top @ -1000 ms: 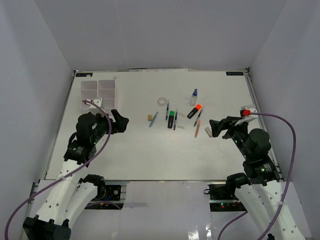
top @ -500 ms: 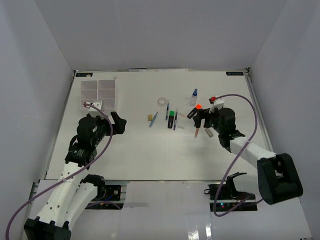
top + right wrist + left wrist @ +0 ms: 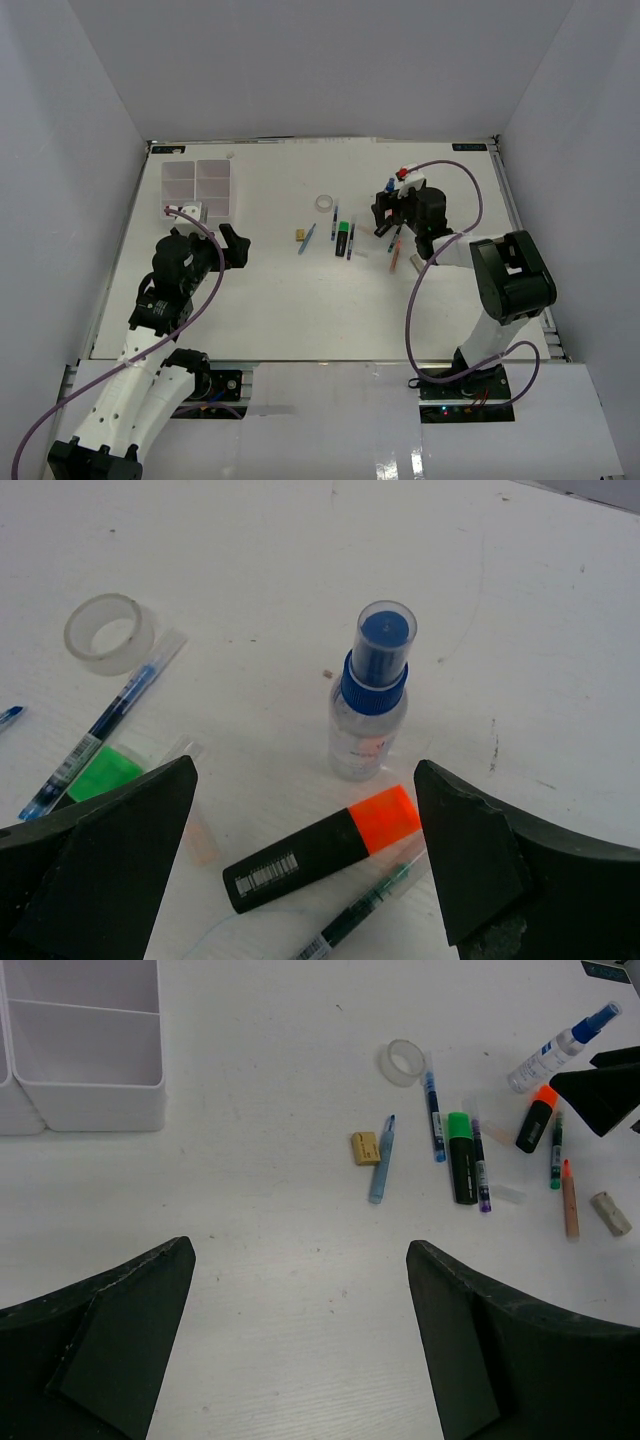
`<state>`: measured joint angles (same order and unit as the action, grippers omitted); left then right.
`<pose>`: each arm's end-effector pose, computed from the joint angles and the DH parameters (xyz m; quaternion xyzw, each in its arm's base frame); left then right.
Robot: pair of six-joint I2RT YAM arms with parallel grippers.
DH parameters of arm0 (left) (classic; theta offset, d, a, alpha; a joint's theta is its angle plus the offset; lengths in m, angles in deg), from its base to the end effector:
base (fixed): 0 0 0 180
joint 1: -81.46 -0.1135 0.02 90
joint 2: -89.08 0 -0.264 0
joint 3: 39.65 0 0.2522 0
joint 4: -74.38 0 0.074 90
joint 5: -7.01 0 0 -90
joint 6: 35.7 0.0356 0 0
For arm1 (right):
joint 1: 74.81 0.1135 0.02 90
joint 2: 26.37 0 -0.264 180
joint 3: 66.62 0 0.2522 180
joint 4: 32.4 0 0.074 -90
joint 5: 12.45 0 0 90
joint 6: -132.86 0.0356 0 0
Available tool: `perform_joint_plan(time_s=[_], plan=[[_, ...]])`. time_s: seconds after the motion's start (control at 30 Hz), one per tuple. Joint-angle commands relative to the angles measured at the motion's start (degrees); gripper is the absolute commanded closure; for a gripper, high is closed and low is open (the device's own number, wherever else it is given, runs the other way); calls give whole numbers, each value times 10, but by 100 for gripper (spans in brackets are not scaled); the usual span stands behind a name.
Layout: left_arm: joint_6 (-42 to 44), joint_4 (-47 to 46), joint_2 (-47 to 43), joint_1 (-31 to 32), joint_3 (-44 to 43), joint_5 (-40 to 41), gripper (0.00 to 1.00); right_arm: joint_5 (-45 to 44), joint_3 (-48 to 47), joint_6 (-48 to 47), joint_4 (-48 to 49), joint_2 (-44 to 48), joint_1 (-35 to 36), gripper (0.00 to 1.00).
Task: Sort the stationery into containers
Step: Pick up the stationery from the center of the board.
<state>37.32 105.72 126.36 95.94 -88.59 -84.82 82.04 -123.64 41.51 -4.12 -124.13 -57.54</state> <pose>0.1547 -0.0411 0.2875 -0.0086 0.8174 -0.1687 0.5507 0.3369 0.1076 0.1869 -0.1502 0.7648 0.1169 0.6155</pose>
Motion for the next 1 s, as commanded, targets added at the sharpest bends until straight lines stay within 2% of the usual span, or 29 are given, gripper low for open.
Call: perform_joint_plan(time_s=[0.0,0.3,0.33,0.43,0.6,0.8,0.97], plan=[[4,3,-4,0,5,9,2,-5,-40,-10,45,-38,-2,4],[4,5,0,0,4,9,2,5,-103,8,42,-109,-15,0],[4,5,2,0,4,9,2,7,-107,9,44,-112,-18,5],[4,5,3,0,4,9,2,5,-121,9,40,-124,-18,9],[4,5,3,0,4,9,2,-5,-141,26,31,-136,-20,13],[4,6,3,-1,5,9,2,-15,-157,29,17,-145,-21,22],[4,6,3,-1,5,9,2,-23,-164,31,9,-148,-21,35]])
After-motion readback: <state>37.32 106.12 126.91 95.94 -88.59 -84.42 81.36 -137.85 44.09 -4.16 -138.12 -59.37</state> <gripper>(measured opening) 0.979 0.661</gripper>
